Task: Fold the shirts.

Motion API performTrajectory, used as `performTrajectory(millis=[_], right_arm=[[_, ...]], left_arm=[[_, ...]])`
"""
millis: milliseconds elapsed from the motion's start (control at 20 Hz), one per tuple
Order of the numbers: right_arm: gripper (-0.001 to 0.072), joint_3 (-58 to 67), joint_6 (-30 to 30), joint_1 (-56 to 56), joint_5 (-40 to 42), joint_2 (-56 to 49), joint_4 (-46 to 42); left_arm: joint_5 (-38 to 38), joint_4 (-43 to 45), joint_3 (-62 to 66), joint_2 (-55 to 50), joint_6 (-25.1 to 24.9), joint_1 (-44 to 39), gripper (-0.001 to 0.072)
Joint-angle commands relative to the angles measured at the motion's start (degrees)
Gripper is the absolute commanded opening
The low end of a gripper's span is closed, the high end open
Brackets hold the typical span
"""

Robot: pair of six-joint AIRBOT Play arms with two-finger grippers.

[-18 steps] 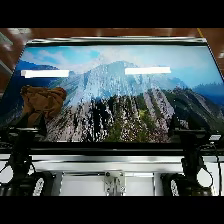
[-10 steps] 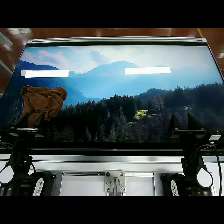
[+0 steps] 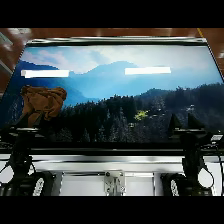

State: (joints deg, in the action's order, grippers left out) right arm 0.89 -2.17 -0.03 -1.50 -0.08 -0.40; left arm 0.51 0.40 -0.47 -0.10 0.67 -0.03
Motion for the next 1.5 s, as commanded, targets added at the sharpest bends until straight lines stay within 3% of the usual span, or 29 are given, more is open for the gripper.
performTrajectory(millis=[0, 150, 200, 450, 600, 700, 800, 900, 950, 1050, 1100, 1250, 1450], right_arm=[[0.0698, 4.9, -0.57, -0.04, 0.11, 0.0, -5.27], [0.0698, 12.0, -2.56, -0.04, 1.42, -0.26, -10.16], [0.0698, 14.16, -4.2, -0.04, 1.84, -0.9, -10.19], [0.0698, 25.86, -4.66, -0.04, -0.57, -12.2, -10.23], [0.0698, 36.59, -4.66, -0.04, -7.23, -24.3, -14.51], [0.0698, 44.78, -6.27, -0.04, -12.81, -32.85, -16.94], [0.0697, 52.3, -15.76, -0.04, -18.53, -40.87, -22.6], [0.0698, 57.96, -34.84, -0.04, -28.5, -48.28, -37.81], [0.0698, 60.11, -47.98, -0.04, -36.61, -52.06, -48.76], [0.0698, 62.1, -69.42, -0.04, -54.73, -58.42, -66.07], [0.0698, 62.1, -75.87, -0.04, -64.0, -61.07, -71.91], [0.0698, 62.07, -78.42, -0.04, -82.23, -66.6, -78.93], [0.0698, 62.07, -79.95, -0.02, -84.67, -68.5, -75.56]], left_arm=[[-2.03, 0.02, 0.13, 0.04, 0.13, 0.04, 0.0698], [2.05, 0.0, 1.07, 0.07, 13.6, 0.02, 0.0698], [2.25, 0.0, 2.12, 0.04, 15.78, 0.02, 0.0698], [3.54, 0.04, 16.44, -2.08, 15.23, 0.02, 0.0698], [9.92, 7.63, 30.47, -11.3, 12.31, 0.04, 0.0698], [15.1, 12.2, 41.83, -22.32, 17.38, 0.81, 0.0698], [26.77, 21.49, 52.52, -34.49, 29.31, 3.1, 0.0698], [48.65, 36.65, 63.58, -49.03, 48.57, 5.9, 0.0699], [59.98, 41.55, 67.78, -55.54, 55.45, 6.6, 0.0699], [81.92, 42.42, 73.42, -67.04, 61.24, 7.23, 0.0699], [89.7, 40.0, 74.16, -71.14, 61.18, 7.21, 0.0699], [96.15, 36.87, 72.59, -76.85, 64.3, 7.26, 0.0699], [96.0, 37.2, 67.01, -78.09, 69.22, 7.26, 0.0699]])
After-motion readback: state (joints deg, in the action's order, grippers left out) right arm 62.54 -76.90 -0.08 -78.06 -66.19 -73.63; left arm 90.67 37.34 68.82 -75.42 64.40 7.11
